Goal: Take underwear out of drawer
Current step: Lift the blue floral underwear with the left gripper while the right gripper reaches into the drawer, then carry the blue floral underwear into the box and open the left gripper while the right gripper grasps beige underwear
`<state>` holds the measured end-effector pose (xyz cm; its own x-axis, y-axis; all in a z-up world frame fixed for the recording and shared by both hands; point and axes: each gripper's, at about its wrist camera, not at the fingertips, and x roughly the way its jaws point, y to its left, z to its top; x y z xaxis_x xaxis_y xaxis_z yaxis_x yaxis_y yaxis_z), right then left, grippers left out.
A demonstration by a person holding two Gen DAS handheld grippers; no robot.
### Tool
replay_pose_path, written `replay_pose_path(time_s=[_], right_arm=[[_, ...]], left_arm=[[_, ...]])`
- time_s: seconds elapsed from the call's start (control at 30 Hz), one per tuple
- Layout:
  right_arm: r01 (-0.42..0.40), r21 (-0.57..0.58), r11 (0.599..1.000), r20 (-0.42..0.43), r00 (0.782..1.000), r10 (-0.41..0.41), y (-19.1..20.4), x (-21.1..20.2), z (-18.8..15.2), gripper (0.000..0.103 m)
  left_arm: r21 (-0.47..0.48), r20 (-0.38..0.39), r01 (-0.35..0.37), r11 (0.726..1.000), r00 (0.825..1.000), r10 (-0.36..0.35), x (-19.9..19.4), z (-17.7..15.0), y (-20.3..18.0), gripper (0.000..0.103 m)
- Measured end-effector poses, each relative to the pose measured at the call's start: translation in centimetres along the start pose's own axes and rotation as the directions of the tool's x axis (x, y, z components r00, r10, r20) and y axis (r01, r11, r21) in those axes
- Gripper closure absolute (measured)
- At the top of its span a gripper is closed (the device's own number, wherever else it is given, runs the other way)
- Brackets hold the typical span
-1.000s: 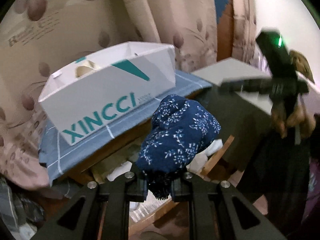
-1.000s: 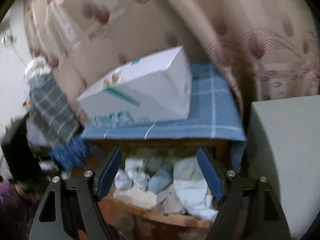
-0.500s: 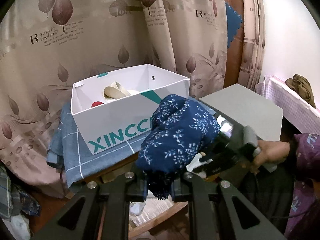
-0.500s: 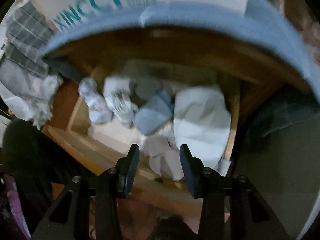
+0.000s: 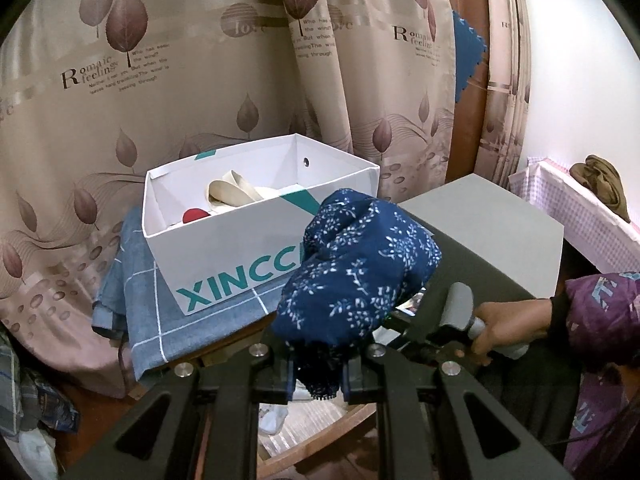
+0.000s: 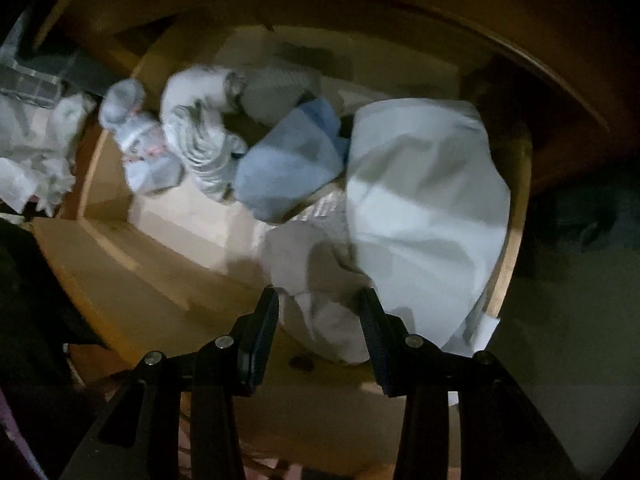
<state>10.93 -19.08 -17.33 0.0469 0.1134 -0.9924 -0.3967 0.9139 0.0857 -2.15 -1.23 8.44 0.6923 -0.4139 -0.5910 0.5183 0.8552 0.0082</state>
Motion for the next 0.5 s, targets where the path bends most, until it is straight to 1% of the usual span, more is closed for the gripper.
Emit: replay_pose_path(time_s=[0.1,0.13,0.2,0.23,0.3,0.33,0.37,0.4,0.43,0.47,0.5], right_arm=[[0.025,0.012,1.0,-0.003,1.0,-0.025,-0.2,0.2,0.5,0.063],[0.024,0.017,1.0,-0.001,1.0,-0.024,-0.2,0.2,0.6,0.062],[-0.013,0.024,1.0,-0.023,1.0,0.014,-0.3,0.6,0.7,0.057],[-0.01,0.02,1.0,-0.043,0.999,0.011,-0.1,1.2,0.8,0.053],[0.016,-0.003,1.0,-0.071,0.997,-0.016,0.2,1.9,0.7,0.052],[-0.002,0.008,1.0,-0.079,0.997,0.002,0.2,2.1,0.8,0.052],[-0.016,0.009,1.0,-0.088,0.996,0.017,0.2,2.3,0.9,0.053],[-0.012,0.002,1.0,-0.092,0.996,0.012,0.4,2.5,0.9,0.056],[0.004,-0.019,1.0,-0.097,0.995,-0.006,0.8,2.7,1.0,0.068],[0.005,-0.027,1.0,-0.095,0.995,-0.007,1.0,2.8,1.0,0.078],[0.001,-0.035,0.999,-0.087,0.996,-0.004,1.2,2.9,1.0,0.079]], left_arm=[[0.001,0.0,-0.001,1.0,1.0,0.001,0.0,0.1,0.0,0.088],[0.0,0.001,-0.002,1.0,1.0,0.002,0.0,0.1,0.0,0.088],[-0.003,-0.001,0.002,1.0,1.0,-0.002,0.0,0.1,0.1,0.088],[-0.005,-0.001,0.003,1.0,1.0,-0.003,0.1,0.1,0.1,0.088],[-0.005,-0.001,0.001,1.0,1.0,-0.001,0.1,0.2,0.0,0.088],[-0.006,-0.002,0.003,1.0,1.0,-0.003,0.1,0.2,0.0,0.088],[-0.006,-0.003,0.004,1.0,1.0,-0.004,0.2,0.2,0.0,0.088],[-0.006,-0.004,0.001,1.0,1.0,-0.001,0.2,0.3,-0.1,0.088],[-0.007,-0.005,0.001,1.0,1.0,-0.001,0.2,0.3,-0.1,0.088],[-0.007,-0.005,0.001,1.0,1.0,-0.001,0.3,0.3,-0.1,0.088],[-0.007,-0.005,0.0,1.0,1.0,0.0,0.2,0.3,-0.1,0.087]])
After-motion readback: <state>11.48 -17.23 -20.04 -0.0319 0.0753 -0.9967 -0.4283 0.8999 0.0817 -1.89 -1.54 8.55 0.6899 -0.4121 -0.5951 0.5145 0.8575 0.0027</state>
